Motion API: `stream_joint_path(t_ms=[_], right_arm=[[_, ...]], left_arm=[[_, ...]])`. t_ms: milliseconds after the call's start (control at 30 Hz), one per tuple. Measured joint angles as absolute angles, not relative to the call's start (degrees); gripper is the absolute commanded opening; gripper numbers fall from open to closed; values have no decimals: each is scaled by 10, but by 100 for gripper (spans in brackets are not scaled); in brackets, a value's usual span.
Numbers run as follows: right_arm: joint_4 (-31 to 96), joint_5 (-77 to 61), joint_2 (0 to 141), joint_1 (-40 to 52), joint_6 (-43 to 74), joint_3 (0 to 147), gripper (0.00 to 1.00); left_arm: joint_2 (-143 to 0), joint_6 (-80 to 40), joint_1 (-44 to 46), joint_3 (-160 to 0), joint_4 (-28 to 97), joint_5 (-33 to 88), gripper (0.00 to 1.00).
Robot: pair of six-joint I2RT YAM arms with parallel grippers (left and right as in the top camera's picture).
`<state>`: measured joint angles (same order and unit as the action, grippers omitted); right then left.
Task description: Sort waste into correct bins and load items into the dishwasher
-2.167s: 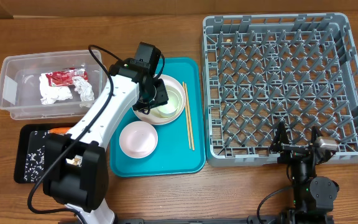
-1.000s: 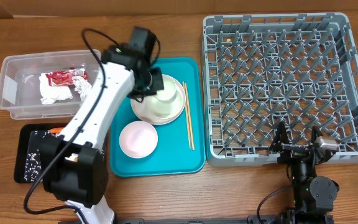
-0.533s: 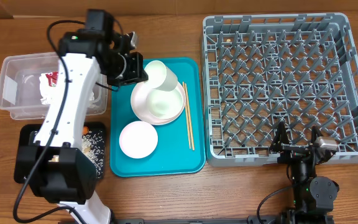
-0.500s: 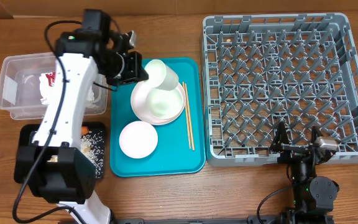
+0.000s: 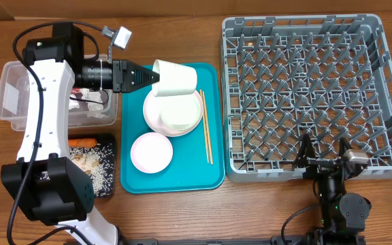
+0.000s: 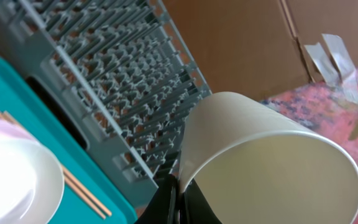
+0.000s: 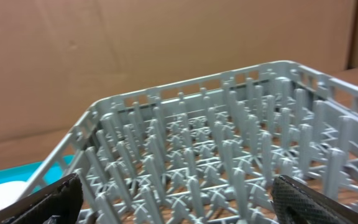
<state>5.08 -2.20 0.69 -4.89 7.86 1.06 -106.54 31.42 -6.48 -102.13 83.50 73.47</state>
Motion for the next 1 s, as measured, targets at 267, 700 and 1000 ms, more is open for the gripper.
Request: stream_joint_path(t_ms=[267,700,1000], right_arm=[[36,-183,7,-49,130,11,100],[35,-410,43,-49,185,154,100],[38,-570,258,-49,215,307,100]], left_arm=[[-1065,372,-65,-1021,841,756,4],[-1065,381,-65,-1021,842,763,4],[-1065,381,-65,-1021,842,773,4]])
